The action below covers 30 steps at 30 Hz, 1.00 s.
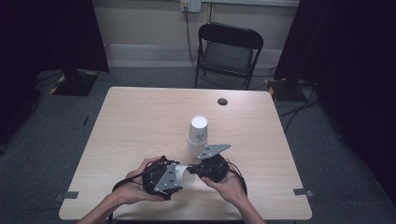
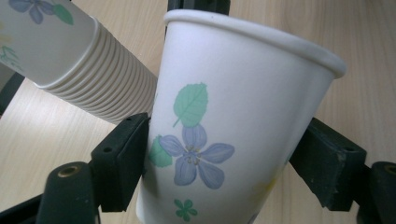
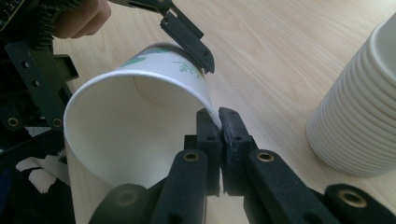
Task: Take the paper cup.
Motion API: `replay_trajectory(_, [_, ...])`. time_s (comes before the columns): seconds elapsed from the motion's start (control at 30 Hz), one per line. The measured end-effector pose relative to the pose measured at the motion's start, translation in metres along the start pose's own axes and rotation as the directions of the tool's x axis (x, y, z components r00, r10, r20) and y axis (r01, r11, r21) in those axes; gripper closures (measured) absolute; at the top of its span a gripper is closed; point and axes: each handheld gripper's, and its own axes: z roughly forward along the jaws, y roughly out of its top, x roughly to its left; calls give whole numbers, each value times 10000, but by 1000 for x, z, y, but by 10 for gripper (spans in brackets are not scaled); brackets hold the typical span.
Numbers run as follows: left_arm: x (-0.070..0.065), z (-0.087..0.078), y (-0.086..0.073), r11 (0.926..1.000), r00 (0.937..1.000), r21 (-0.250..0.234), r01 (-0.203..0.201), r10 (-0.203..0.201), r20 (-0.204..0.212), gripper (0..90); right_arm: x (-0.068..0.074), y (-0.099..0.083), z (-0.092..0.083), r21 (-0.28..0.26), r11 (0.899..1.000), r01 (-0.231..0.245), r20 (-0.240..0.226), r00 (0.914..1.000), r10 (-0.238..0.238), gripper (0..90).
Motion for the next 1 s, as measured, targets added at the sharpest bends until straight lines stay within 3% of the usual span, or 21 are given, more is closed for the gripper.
replay_trajectory(0.03, [2, -1, 0, 9997, 9997, -72, 212, -211, 85, 241, 0, 0, 0, 0, 10000, 0, 0, 10000, 0, 870])
replay_trajectory(0.07, [6, -3, 0, 9973, 9972, -191, 711, -706, 230, 258, -1, 0, -2, -252, 9996, -142, 12, 9999, 143, 852])
replay_trajectory(0.1, [6, -3, 0, 9973, 9972, -191, 711, -706, 230, 267, -1, 0, -2, -383, 9991, -166, 84, 9998, 170, 841])
replay_trajectory(0.17, [10, -5, 0, 9917, 9920, -430, 1215, -1198, 394, 274, -1, 0, -3, -526, 9984, -217, 110, 9997, 223, 829])
replay_trajectory(0.27, [14, -9, 0, 9758, 9806, -1004, 1941, -1901, 481, 289, -6, 0, -10, -1287, 9899, -589, 122, 9981, 610, 788])
replay_trajectory(0.33, [18, -12, -1, 9648, 9733, -1311, 2280, -2221, 583, 291, -7, 0, -12, -1374, 9884, -649, 172, 9975, 679, 777])
replay_trajectory(0.4, [21, -15, -2, 9467, 9600, -1604, 2794, -2724, 649, 300, -10, -2, -15, -1678, 9823, -834, 88, 9963, 861, 763])
replay_trajectory(0.43, [21, -15, -2, 9467, 9600, -1604, 2794, -2724, 649, 300, -10, -2, -15, -1678, 9823, -834, 88, 9963, 861, 763])
replay_trajectory(0.47, [22, -16, -2, 9365, 9530, -1775, 3024, -2940, 724, 301, -10, -2, -16, -1883, 9779, -912, 58, 9956, 940, 768])
replay_trajectory(0.53, [22, -16, -2, 9329, 9512, -1861, 3084, -3006, 694, 301, -10, -2, -17, -1986, 9757, -931, 36, 9954, 957, 792])
replay_trajectory(0.57, [20, -15, -1, 9393, 9558, -1768, 2939, -2877, 607, 302, -10, -2, -18, -2119, 9725, -963, -60, 9952, 973, 836])
replay_trajectory(0.6, [20, -15, -1, 9393, 9558, -1768, 2939, -2877, 607, 301, -10, -2, -18, -2119, 9725, -963, -60, 9952, 973, 836])
replay_trajectory(0.63, [19, -14, -1, 9453, 9604, -1694, 2786, -2736, 525, 301, -10, -2, -19, -2193, 9704, -1013, -123, 9948, 1011, 854])
replay_trajectory(0.67, [17, -13, -1, 9467, 9616, -1688, 2744, -2707, 448, 292, -10, -1, -19, -2223, 9689, -1088, -223, 9941, 1065, 862])
replay_trajectory(0.7, [14, -10, 0, 9563, 9688, -1560, 2474, -2465, 254, 277, -10, 0, -19, -2136, 9696, -1189, -270, 9929, 1158, 876])
replay_trajectory(0.83, [12, -8, -1, 9633, 9738, -1443, 2264, -2267, 147, 257, -9, 1, -17, -1833, 9714, -1511, -360, 9885, 1469, 888])
replay_trajectory(1.0, [8, -7, 3, 9645, 9773, -1603, 2099, -2116, 64, 211, -6, 3, -12, -1404, 9778, -1557, -240, 9878, 1538, 896])
